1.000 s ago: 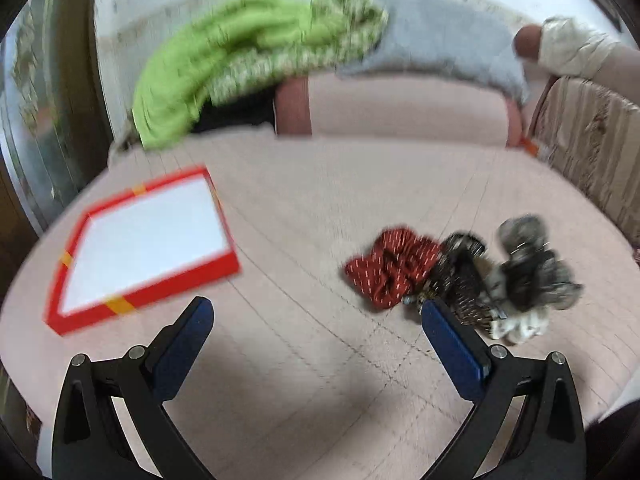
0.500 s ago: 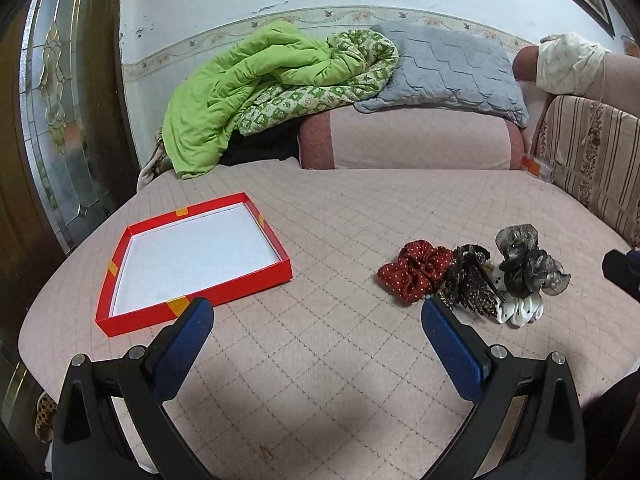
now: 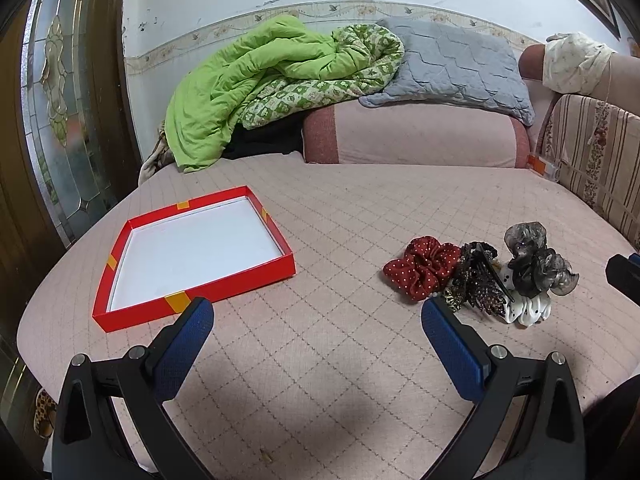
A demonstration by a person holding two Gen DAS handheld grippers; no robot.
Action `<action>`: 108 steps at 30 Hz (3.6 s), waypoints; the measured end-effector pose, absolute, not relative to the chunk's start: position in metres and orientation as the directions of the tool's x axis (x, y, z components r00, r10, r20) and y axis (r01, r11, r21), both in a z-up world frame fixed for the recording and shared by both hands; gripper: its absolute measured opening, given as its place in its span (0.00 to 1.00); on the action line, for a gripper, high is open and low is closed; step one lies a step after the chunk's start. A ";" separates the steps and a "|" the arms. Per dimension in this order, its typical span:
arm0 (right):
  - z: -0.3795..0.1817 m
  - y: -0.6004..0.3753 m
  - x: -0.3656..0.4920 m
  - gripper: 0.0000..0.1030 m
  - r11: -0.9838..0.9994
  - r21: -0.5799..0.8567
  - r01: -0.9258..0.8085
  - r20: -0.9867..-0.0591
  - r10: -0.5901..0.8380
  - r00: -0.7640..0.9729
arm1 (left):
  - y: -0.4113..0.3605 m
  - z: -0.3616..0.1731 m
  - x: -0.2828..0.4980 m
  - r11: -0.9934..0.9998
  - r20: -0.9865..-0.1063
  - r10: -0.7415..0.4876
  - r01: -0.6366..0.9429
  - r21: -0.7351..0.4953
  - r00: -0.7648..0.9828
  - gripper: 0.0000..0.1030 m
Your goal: Organize jewelry
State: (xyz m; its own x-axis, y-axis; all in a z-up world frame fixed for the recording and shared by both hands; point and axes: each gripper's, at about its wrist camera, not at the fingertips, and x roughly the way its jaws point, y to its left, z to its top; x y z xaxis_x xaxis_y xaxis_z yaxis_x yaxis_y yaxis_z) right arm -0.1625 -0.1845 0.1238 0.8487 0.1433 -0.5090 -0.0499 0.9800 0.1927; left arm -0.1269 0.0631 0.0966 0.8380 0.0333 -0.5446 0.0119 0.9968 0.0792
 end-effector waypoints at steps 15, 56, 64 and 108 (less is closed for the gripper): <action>0.122 -0.181 -0.161 1.00 0.981 0.186 -0.054 -0.513 0.144 0.847 | 0.065 0.094 -0.125 0.997 -0.551 0.031 0.015 0.079 0.834 1.00; 0.073 -0.233 -0.068 0.83 0.876 0.479 0.056 -0.649 0.310 0.695 | 0.034 0.046 0.030 0.945 -0.754 -0.328 0.210 -0.252 0.569 0.76; 0.046 -0.235 -0.049 0.26 0.844 0.528 0.096 -0.698 0.367 0.615 | 0.009 0.016 0.053 0.930 -0.792 -0.357 0.268 -0.252 0.495 0.26; 0.111 -0.150 -0.074 0.18 0.884 0.444 -0.145 -0.529 0.390 0.754 | 0.118 0.109 -0.004 0.982 -0.593 -0.187 0.144 -0.119 0.783 0.08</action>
